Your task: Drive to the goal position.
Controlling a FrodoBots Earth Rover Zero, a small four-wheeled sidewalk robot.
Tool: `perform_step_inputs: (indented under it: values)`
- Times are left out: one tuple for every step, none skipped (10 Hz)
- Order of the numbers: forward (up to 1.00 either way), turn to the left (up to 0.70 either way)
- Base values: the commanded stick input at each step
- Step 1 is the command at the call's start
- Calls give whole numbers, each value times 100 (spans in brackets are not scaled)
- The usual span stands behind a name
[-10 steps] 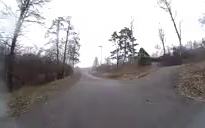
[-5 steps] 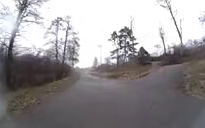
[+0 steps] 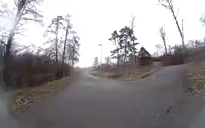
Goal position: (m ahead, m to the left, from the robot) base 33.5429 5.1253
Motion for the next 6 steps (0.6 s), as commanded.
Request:
perform_step_inputs:
  values:
    - [70,0]
    - [70,0]
    - [70,0]
    - [70,0]
    - [70,0]
    - [70,0]
